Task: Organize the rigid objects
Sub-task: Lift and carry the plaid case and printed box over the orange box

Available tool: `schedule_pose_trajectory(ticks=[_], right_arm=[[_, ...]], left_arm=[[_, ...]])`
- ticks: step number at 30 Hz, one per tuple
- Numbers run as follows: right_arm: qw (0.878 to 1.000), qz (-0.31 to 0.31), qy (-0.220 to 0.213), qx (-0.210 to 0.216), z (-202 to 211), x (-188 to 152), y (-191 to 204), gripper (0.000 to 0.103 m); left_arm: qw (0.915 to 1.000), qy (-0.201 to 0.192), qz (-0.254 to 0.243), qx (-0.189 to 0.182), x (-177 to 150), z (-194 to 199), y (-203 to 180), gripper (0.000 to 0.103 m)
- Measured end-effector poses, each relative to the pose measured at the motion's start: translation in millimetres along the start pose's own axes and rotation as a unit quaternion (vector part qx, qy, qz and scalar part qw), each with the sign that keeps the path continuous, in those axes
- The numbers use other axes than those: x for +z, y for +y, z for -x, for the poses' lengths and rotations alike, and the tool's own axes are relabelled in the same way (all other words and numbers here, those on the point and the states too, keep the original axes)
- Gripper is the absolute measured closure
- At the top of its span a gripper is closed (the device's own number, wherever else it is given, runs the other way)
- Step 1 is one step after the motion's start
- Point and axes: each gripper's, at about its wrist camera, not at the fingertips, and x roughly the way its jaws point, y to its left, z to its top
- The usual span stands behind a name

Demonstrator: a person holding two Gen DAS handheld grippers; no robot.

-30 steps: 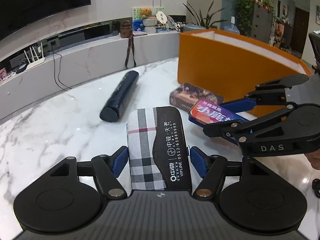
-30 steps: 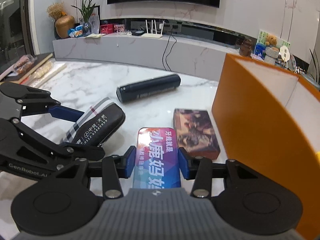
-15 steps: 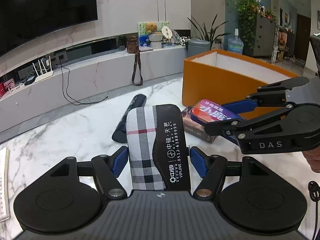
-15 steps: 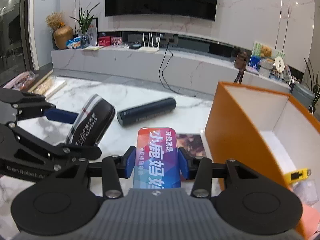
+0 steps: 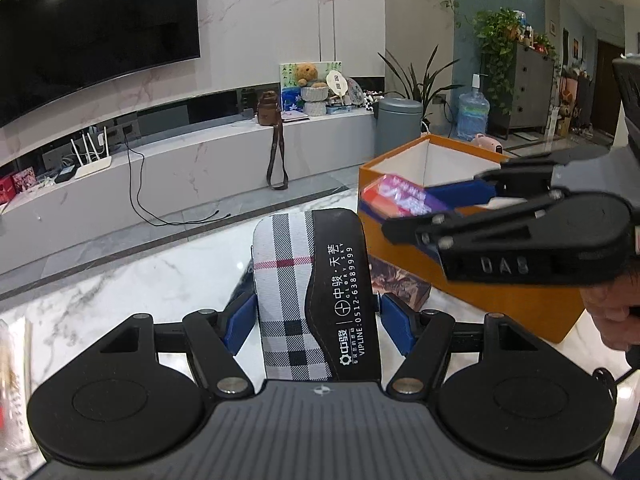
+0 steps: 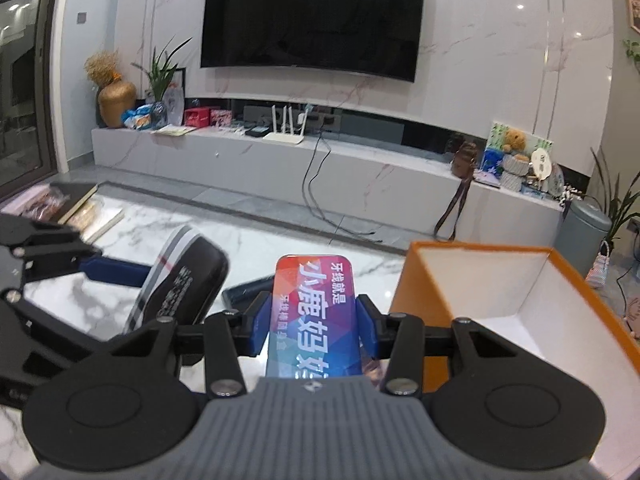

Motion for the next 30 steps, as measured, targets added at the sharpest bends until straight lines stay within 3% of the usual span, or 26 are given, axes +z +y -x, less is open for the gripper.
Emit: schedule_pose_trajectory(ticks=[7, 17, 22, 30], right_arm=[[0.998, -0.048, -0.026, -0.014, 15.1, 28.9, -35.2, 0.056], [0.991, -0.105, -0.036, -0.072, 31.8, 38.1, -103.6, 0.056], [0.987, -0.121, -0.024, -0.099, 36.0, 34.0, -133.4, 0.056], [0.98, -0.165, 0.029, -0.104, 32.9, 16.9, -175.3, 0.056]], left_arm=[[0.9997, -0.004, 0.024, 0.007, 23.8, 10.5, 5.1, 0.025], [0.9998, -0.004, -0.019, -0.006, 71.2, 4.9, -25.9, 0.025], [0.9993, 0.001, -0.023, -0.029, 90.8, -10.7, -47.9, 0.025], [0.9963, 0.034, -0.042, -0.066, 118.3, -41.8, -84.2, 0.025]])
